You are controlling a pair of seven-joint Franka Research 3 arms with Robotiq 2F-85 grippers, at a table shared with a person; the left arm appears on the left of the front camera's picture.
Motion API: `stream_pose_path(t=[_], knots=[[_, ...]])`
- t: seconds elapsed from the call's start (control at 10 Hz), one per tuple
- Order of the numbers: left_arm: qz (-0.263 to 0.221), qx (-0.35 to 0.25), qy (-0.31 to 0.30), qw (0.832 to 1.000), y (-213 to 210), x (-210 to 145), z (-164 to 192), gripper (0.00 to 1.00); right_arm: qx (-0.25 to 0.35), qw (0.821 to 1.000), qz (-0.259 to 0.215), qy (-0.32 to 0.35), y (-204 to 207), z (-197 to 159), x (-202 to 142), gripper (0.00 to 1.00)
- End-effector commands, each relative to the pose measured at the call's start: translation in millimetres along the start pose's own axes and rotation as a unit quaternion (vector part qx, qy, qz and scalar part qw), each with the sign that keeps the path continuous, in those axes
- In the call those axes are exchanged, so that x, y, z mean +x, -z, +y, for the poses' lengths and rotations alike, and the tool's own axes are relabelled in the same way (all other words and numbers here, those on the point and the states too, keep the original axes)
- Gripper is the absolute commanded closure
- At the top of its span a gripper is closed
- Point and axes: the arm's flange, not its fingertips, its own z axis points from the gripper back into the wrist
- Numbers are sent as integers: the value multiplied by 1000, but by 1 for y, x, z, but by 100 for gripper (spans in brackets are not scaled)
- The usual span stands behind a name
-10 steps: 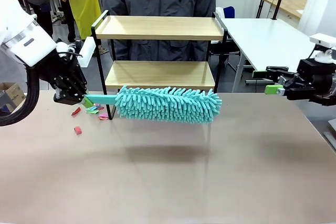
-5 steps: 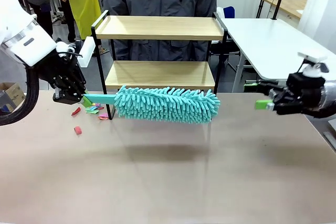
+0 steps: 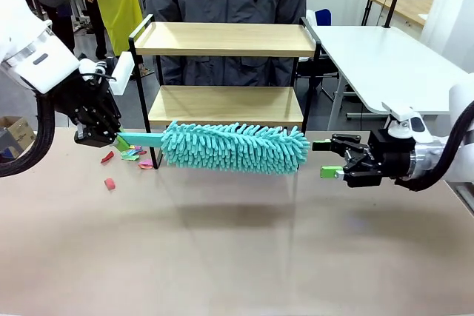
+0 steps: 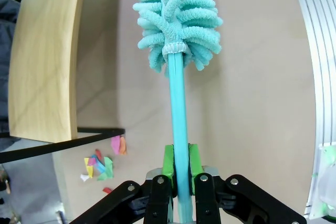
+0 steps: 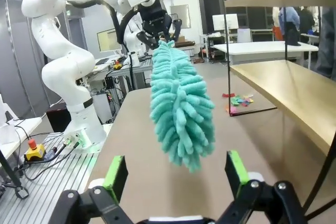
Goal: Clean the shelf.
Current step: Hand the Duster back to the human.
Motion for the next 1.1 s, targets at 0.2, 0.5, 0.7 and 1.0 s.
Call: stream_pose_path(t=[0.2, 0.5, 0.7, 1.0], knots=[[-10, -1, -1, 1000, -3, 1, -1, 87, -13, 999, -39, -24, 31, 7, -6, 0], [-10, -1, -1, 1000, -3, 1, -1, 87, -5, 999, -50, -3, 56, -2, -11, 0], [-10, -1, -1, 1000, -3, 1, -1, 87, 0, 999, -54, -5, 71, -7, -12, 0], [-10, -1, -1, 1000, -3, 1, -1, 87, 19, 998, -65, 3, 87, -11, -11, 0]])
